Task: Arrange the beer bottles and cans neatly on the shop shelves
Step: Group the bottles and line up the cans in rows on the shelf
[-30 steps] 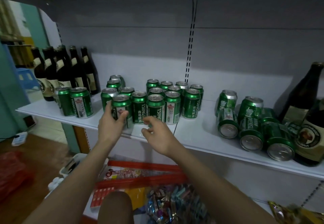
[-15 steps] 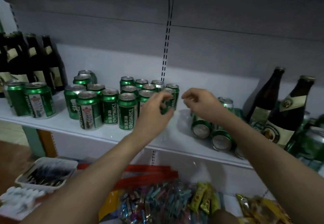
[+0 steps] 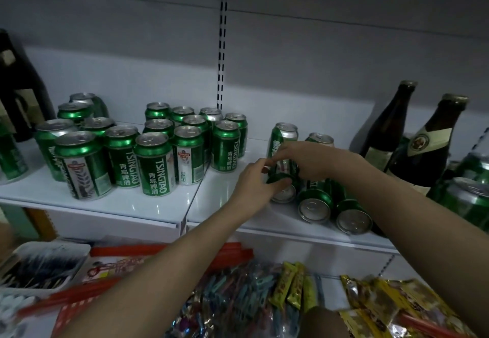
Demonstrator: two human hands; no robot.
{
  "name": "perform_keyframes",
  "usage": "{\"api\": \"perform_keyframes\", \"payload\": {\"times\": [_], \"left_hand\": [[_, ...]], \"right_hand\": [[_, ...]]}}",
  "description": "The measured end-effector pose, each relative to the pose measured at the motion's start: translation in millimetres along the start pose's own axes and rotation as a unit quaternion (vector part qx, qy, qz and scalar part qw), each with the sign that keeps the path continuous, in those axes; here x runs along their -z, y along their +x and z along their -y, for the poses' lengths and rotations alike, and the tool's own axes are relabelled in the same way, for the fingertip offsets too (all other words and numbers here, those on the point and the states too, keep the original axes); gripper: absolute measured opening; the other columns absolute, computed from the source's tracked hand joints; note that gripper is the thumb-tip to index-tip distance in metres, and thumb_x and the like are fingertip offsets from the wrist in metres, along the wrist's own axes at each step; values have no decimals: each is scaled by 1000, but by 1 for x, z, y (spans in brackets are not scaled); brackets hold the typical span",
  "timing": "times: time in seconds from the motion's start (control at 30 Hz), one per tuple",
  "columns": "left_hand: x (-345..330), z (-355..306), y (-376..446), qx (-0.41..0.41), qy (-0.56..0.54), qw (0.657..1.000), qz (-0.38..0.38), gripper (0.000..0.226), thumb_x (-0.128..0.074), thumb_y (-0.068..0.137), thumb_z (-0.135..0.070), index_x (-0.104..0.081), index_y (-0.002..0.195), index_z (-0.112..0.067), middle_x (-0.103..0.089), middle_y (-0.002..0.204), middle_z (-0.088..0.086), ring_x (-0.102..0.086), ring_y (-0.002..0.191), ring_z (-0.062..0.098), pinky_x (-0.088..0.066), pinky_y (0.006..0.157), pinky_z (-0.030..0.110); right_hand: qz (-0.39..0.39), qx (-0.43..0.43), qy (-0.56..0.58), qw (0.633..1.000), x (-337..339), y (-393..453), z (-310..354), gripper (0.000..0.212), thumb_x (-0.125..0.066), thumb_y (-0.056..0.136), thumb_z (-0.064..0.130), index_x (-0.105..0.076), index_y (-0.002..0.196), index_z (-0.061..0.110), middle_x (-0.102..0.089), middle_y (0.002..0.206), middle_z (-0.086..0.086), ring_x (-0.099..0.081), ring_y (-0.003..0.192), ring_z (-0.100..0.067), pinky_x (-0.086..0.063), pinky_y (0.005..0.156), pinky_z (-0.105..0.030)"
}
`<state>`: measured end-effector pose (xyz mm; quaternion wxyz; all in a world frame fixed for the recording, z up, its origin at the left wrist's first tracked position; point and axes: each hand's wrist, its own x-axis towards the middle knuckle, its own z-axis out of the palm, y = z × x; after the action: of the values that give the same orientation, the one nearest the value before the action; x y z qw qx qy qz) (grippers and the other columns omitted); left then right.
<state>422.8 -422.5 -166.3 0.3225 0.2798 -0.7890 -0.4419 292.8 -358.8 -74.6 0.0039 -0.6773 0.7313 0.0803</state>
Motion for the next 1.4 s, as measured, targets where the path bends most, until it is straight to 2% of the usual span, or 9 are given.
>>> {"api": "perform_keyframes", "payload": {"times": [0.23, 0.4, 0.5, 0.73, 0.83, 0.97, 1.1, 1.27, 1.4], "left_hand": [[4, 4, -3, 18, -62, 998, -15, 40, -75, 86, -21, -64, 122, -11, -64, 116, -3, -58, 111, 12, -47, 93, 23], [30, -2, -6, 43, -182, 981, -44, 17, -57, 94, 2, -71, 95, -8, -68, 99, 5, -66, 96, 24, -59, 81, 35], [46, -7, -8, 20, -150, 988, -27, 14, -63, 92, -1, -72, 99, -10, -70, 98, 4, -66, 93, 17, -57, 86, 27], [44, -5, -13, -3, -8, 1000, 1, 46, -82, 76, -16, -63, 118, -12, -55, 120, 6, -59, 108, 18, -50, 95, 29], [36, 5, -14, -16, 48, 999, -11, 57, -87, 71, -18, -58, 120, -19, -46, 121, 5, -56, 105, 18, -46, 87, 20], [44, 10, -18, -19, 5, 998, -52, 56, -89, 65, -11, -61, 113, -18, -58, 113, 1, -58, 98, 13, -44, 75, 10], [78, -17, -18, -34, 16, 998, -56, 56, -88, 66, -17, -60, 114, -24, -60, 108, -11, -55, 96, 1, -44, 78, 14], [133, -54, -17, -79, 130, 988, -16, 55, -85, 71, -22, -64, 122, -24, -57, 120, -6, -57, 108, 12, -48, 95, 29], [160, -64, -24, -70, 212, 975, 22, 50, -82, 76, -23, -66, 123, -23, -65, 114, -10, -59, 99, 5, -44, 84, 18]], "right_hand": [[-6, 17, -34, 999, -7, 8, 0, 67, -61, 85, -6, -50, 141, 29, -50, 138, -2, -53, 122, -25, -47, 99, -42], [-26, 26, -3, 999, -4, 3, -9, 63, -72, 81, 6, -47, 135, 29, -53, 136, 0, -52, 121, -22, -46, 100, -43], [-24, 44, 37, 998, -4, 1, -1, 61, -73, 84, 11, -46, 135, 28, -55, 137, 0, -54, 120, -22, -46, 99, -41], [-11, 59, 56, 997, -6, 14, 22, 47, -75, 85, 19, -56, 128, 19, -64, 126, 0, -59, 111, -19, -44, 87, -26], [-31, 58, 90, 994, -12, 16, 23, 43, -77, 82, 20, -55, 120, 20, -64, 115, 4, -59, 103, -16, -42, 80, -26], [-68, 63, 149, 984, -19, 11, 23, 49, -80, 79, 21, -57, 123, 22, -65, 113, 3, -57, 99, -14, -41, 78, -25], [-141, 49, 254, 956, -15, 2, 27, 51, -77, 84, 28, -55, 129, 25, -64, 113, 4, -60, 98, -14, -49, 81, -22], [-206, 46, 371, 904, -15, 7, 59, 51, -69, 89, 31, -51, 136, 20, -62, 126, -1, -60, 111, -17, -53, 92, -37], [-208, 51, 470, 856, -30, 17, 93, 34, -66, 92, 35, -55, 122, 25, -66, 115, 3, -67, 102, -18, -61, 78, -48]]}}
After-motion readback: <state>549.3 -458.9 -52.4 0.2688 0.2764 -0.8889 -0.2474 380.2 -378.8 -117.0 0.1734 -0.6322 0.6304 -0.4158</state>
